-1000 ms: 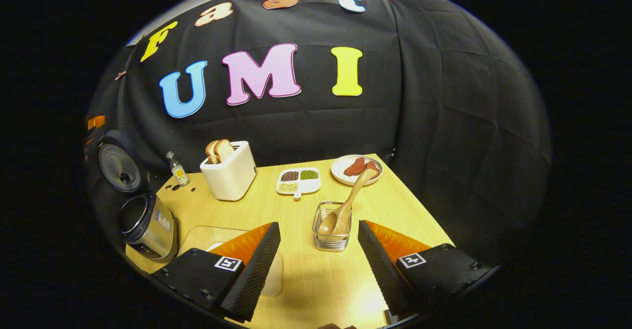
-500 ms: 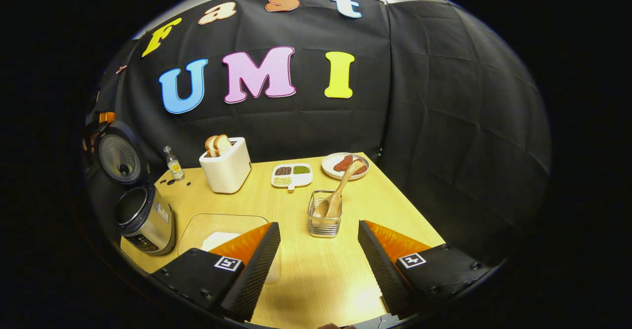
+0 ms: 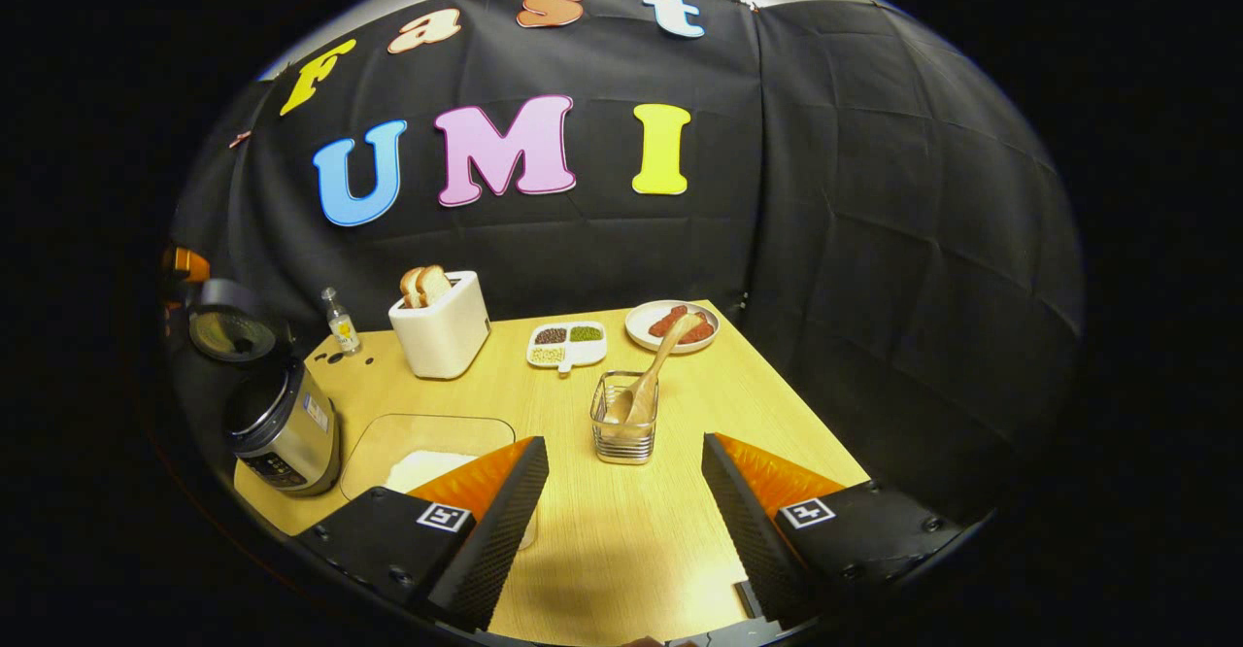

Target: Close the left gripper, press the button to open the rice cooker; take a wooden spoon from the chopstick holder with the right hand, scoop a spoonful of rice and pour it into the rice cooker, then put the wooden spoon back into the chopstick holder.

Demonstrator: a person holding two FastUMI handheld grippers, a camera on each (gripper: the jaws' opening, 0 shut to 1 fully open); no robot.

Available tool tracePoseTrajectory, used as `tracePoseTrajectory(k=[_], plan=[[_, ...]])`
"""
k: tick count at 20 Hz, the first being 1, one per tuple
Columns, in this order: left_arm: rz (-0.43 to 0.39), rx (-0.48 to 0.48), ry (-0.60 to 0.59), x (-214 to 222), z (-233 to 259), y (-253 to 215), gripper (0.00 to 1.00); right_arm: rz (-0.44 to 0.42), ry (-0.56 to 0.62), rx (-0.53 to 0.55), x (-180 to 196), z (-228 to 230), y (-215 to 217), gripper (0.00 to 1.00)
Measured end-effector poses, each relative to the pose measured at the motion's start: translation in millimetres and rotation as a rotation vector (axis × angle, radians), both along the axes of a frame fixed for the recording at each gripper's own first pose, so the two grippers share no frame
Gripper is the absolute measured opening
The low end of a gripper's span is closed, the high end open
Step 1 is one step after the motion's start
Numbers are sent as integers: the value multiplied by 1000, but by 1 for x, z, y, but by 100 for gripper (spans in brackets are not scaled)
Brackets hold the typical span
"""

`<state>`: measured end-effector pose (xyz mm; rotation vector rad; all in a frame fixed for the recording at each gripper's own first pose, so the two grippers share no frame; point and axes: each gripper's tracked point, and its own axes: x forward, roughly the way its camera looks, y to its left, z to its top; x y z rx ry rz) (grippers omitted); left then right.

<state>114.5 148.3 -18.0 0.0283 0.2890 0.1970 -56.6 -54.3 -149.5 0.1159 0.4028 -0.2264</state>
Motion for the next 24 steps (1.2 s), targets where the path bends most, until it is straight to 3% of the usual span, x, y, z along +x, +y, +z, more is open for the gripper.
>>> tracePoseTrajectory(k=[6,14,16,24], plan=[[23,35,90,-36,-76,-6,99,55,27,36,-16,-17,-8,99],[33,37,151,-38,-142,-1,99,60,73,59,-25,-35,-11,99],[32,81,135,-37,-142,-5,100,56,61,47,-25,-31,-14,99],[23,74,139,-38,-153,-4,99,64,53,34,-29,-22,-11,99]])
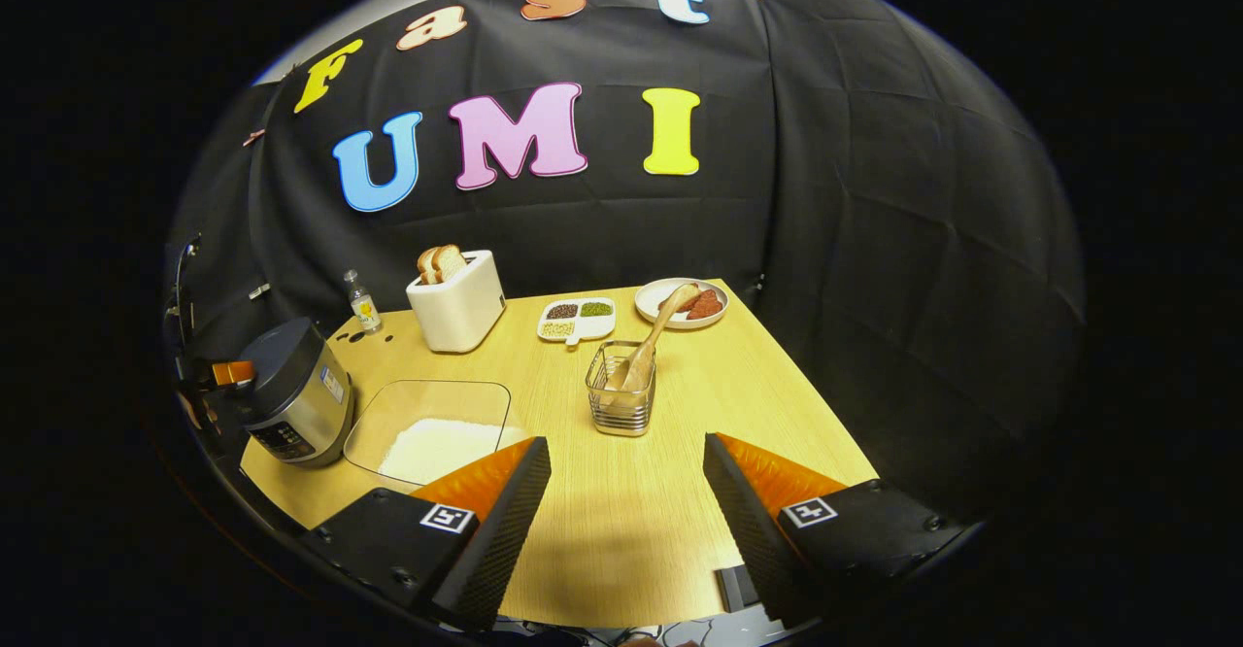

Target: Close the left gripper, press the button to open the rice cooker; take a wooden spoon from the chopstick holder with the right hand, scoop a spoonful of rice and pour it into the rice cooker, then put the wooden spoon back into the chopstick holder.

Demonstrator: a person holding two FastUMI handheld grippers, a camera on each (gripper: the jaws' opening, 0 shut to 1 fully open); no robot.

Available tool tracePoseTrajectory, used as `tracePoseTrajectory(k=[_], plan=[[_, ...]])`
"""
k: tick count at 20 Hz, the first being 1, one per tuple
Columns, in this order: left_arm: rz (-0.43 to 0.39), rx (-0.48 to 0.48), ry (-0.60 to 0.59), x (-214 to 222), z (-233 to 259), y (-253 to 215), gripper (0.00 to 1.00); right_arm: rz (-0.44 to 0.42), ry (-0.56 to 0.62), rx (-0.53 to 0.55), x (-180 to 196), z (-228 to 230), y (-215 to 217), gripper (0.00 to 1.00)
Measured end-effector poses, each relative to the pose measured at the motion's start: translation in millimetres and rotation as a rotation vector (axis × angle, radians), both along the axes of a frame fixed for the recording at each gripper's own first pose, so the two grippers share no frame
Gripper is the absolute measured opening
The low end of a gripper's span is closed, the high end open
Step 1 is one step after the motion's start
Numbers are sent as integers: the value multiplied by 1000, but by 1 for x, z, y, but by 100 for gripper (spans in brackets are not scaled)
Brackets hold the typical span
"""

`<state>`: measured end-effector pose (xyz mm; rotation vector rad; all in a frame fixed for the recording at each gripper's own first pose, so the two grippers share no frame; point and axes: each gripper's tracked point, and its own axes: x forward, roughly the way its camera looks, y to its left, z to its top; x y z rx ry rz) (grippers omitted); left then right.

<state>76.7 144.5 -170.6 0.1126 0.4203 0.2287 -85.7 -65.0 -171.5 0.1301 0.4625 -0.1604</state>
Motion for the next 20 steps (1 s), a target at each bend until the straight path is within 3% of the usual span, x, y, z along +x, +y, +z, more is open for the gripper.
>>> tracePoseTrajectory(k=[3,7,12,16,20], plan=[[-8,-16,3,0,6,-5,99,5,-17,4,8,10,5,99],[-73,-38,-108,-4,47,-48,96,12,-85,-1,23,45,8,99],[-246,25,-236,-22,103,-132,95,40,-232,-9,34,121,11,99],[-334,-35,-288,-50,128,-183,95,78,-343,-26,25,169,17,99],[-360,-46,-340,-85,146,-210,95,74,-334,14,4,167,19,99]])
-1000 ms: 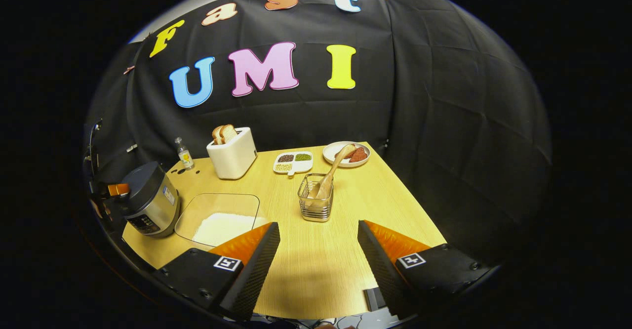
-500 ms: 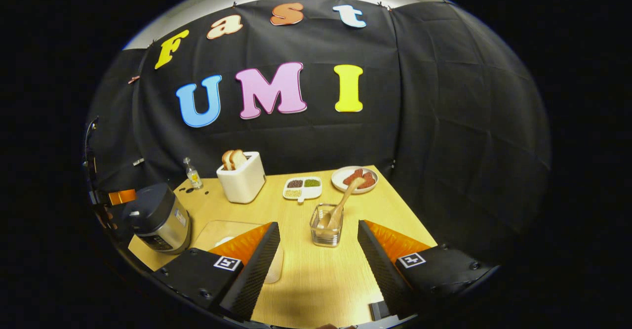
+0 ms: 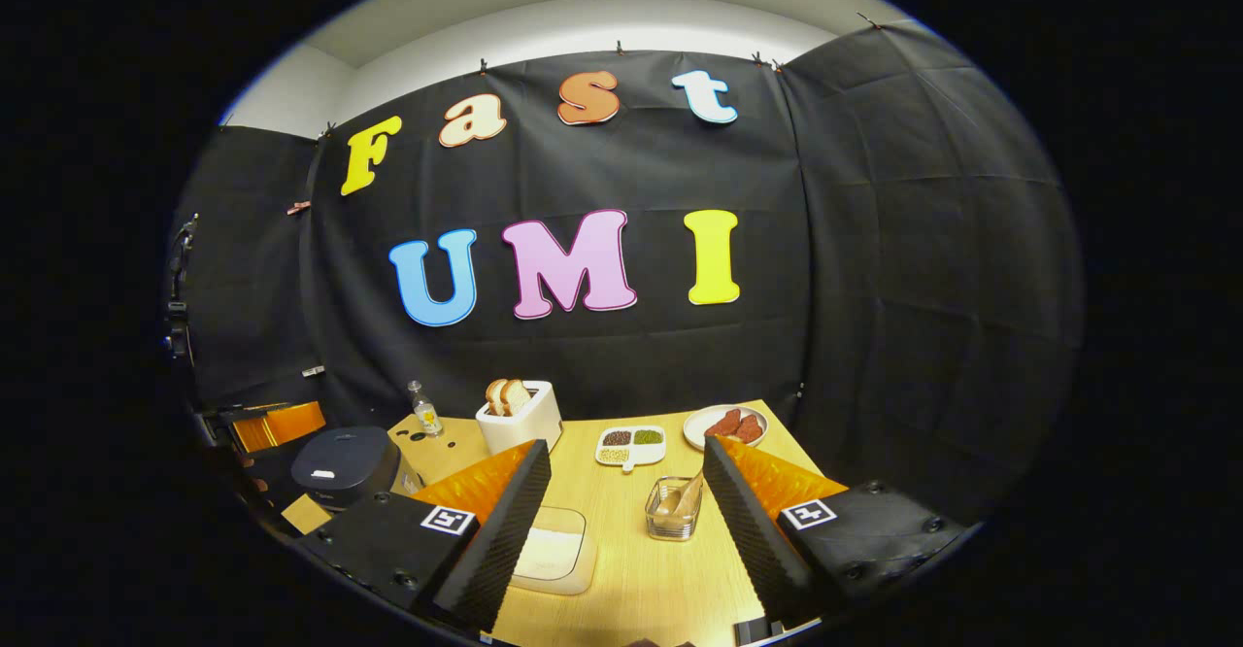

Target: Close the left gripper, press the button to open the rice cooker; take a wooden spoon from the chopstick holder with the right hand, scoop a spoonful of rice and pour it into the rice cooker, then put the wooden spoon back into the chopstick holder.

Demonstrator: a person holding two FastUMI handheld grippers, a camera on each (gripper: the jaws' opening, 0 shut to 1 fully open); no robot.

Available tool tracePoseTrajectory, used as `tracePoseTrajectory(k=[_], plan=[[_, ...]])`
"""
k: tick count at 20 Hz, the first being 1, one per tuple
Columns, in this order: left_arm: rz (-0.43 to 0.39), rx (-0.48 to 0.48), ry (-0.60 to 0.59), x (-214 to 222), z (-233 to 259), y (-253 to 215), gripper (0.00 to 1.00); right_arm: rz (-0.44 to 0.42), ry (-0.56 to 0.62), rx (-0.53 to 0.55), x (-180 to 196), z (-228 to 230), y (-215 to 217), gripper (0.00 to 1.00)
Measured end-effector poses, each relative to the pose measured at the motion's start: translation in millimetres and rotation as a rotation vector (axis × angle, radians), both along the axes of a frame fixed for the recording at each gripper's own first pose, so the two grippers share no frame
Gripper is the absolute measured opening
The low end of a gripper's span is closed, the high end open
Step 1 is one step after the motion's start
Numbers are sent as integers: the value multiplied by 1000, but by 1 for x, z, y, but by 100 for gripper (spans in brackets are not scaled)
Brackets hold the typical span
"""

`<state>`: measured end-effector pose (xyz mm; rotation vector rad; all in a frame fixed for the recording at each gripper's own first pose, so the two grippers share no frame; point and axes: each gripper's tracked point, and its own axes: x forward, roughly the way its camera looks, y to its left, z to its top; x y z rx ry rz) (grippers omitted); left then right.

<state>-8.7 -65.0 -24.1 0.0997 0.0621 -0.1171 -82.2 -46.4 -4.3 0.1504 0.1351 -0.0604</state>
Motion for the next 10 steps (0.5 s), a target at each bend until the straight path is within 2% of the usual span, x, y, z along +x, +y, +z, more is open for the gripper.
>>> tracePoseTrajectory(k=[2,6,8,10], plan=[[-2,-2,6,-12,-7,-6,95,2,-2,-29,-4,-4,-6,99],[42,-71,-2,-23,-10,-1,95,13,-5,-53,2,-11,-11,99],[79,-67,0,-23,-10,5,95,23,-21,-86,10,-11,-11,99],[82,-43,2,-27,-8,4,95,36,-19,-121,19,-15,-13,99]])
